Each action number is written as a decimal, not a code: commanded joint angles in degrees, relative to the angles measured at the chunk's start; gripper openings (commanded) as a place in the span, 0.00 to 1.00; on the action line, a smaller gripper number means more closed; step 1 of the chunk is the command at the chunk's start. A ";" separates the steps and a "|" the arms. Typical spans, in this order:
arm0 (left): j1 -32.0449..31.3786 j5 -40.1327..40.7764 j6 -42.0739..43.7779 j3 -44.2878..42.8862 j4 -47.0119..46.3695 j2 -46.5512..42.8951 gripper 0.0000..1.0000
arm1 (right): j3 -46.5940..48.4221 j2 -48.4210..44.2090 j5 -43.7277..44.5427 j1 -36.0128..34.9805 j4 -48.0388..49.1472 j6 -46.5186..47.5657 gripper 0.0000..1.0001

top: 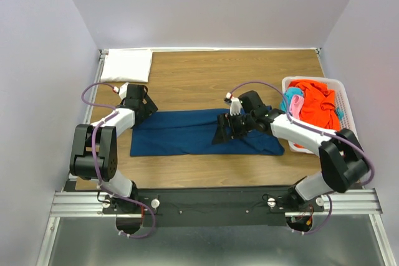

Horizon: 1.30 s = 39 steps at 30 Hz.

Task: Fold and stack the t-shirts
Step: Fold the tshirt

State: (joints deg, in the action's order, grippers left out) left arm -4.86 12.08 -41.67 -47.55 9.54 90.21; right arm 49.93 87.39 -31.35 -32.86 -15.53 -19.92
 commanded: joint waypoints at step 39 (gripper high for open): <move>0.20 1.81 1.33 -0.26 1.01 -0.65 0.98 | 2.10 4.02 16.42 9.66 2.43 -9.60 0.38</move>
State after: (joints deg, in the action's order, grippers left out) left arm -4.84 13.06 -41.10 -47.55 9.93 90.21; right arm 53.41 94.87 -12.29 -23.49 -13.96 -28.01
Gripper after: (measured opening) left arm 0.983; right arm 0.383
